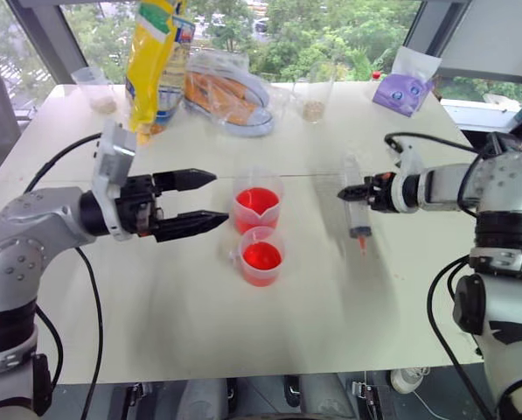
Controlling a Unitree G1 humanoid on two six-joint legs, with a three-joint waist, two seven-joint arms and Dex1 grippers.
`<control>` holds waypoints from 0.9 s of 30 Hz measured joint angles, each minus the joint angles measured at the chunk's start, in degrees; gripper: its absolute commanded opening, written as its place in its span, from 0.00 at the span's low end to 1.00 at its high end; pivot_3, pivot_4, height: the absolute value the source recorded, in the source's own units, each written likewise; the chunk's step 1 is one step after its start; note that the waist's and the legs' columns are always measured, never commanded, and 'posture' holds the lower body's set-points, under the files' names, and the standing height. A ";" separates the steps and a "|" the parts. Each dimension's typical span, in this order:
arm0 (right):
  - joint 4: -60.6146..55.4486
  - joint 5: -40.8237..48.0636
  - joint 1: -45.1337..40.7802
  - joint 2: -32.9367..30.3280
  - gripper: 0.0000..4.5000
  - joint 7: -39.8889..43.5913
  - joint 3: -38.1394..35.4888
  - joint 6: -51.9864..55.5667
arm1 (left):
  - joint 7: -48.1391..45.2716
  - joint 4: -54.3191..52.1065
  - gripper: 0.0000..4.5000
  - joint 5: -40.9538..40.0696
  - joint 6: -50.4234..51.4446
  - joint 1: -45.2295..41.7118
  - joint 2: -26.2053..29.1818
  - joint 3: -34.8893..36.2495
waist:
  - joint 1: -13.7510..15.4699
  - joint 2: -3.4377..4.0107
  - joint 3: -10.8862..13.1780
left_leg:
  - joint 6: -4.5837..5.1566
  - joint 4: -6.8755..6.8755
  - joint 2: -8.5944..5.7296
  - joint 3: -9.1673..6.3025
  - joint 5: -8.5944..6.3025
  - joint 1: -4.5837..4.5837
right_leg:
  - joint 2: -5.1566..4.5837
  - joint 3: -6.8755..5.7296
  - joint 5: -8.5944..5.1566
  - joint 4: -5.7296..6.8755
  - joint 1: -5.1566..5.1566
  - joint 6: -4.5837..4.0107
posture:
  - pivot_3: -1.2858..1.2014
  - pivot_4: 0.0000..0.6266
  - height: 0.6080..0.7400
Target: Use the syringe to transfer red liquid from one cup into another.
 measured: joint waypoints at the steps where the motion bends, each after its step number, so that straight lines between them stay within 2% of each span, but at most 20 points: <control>1: 0.07 -1.33 0.11 0.25 0.32 0.66 0.27 0.50 | 0.37 -0.15 1.00 -0.28 0.00 0.08 0.00 0.02 | -0.01 0.00 0.00 | 0.00 0.00 0.00 -0.01 0.00 -0.01 | 0.01 0.00 0.00 -0.01 0.00 0.01 | 0.52 0.24 1.00; 7: -1.06 -7.43 3.73 2.21 0.32 4.73 2.65 -0.05 | 1.72 -1.23 1.00 -0.97 0.01 0.80 0.02 0.18 | -0.06 0.00 0.00 | 0.00 0.00 0.00 -0.01 0.00 -0.01 | 0.02 0.00 0.01 0.00 0.00 0.03 | 0.52 0.24 1.00; 8: -2.23 -8.86 4.17 2.25 0.50 5.98 3.59 -0.77 | 1.96 -1.81 1.00 -1.71 0.07 1.02 0.04 0.32 | -0.07 -0.01 -0.01 | 0.00 0.01 0.00 -0.03 0.00 0.00 | 0.03 -0.01 0.01 -0.01 0.01 0.03 | 0.52 0.24 1.00; 10: -3.75 -10.05 4.59 2.24 0.61 7.58 4.86 -1.73 | 2.28 -2.41 1.00 -2.43 0.26 1.05 0.19 0.39 | -0.10 -0.01 -0.01 | 0.00 0.02 0.00 -0.02 0.00 0.02 | 0.03 0.01 0.01 -0.01 0.02 0.03 | 0.52 0.24 1.00; 13: -6.76 -11.43 5.56 2.24 0.96 10.48 6.17 -2.96 | 3.06 -3.45 1.00 -3.32 0.39 2.02 0.89 0.53 | -0.09 -0.01 -0.01 | 0.00 0.03 0.00 -0.03 0.00 0.09 | 0.03 0.00 0.00 -0.01 0.09 0.03 | 0.52 0.24 1.00; 14: -7.63 -11.59 5.75 2.16 0.99 11.22 6.44 -2.97 | 3.22 -3.74 1.00 -3.33 0.43 2.71 0.96 0.56 | -0.09 -0.01 -0.01 | 0.00 0.04 0.00 -0.03 0.00 0.09 | 0.03 0.01 0.00 -0.01 0.10 0.02 | 0.52 0.24 1.00; 17: -11.08 -13.26 6.87 0.83 0.99 13.84 8.73 -3.16 | 3.61 -4.28 1.00 -3.67 0.47 4.20 1.32 0.84 | 0.13 -0.01 -0.01 | 0.00 0.07 -0.02 -0.04 0.00 0.07 | 0.02 0.01 -0.02 -0.01 0.10 -0.01 | 0.52 0.24 1.00; 22: -22.55 -13.52 8.49 -10.36 0.99 25.47 14.45 -6.17 | 3.68 -4.71 1.00 -4.04 0.46 6.63 3.81 2.79 | 0.05 0.04 0.02 | 0.04 0.01 -0.02 -0.04 -0.03 -0.02 | 0.01 0.01 -0.05 -0.06 0.00 0.05 | 0.52 0.24 1.00; 27: -32.04 -11.45 8.94 -20.12 0.99 39.27 14.18 -11.40 | 2.95 -4.67 1.00 -4.01 0.26 8.76 5.96 4.65 | -0.10 0.04 0.04 | 0.04 -0.04 0.04 -0.05 -0.04 0.00 | 0.05 0.00 -0.15 -0.05 -0.03 0.00 | 0.52 0.24 1.00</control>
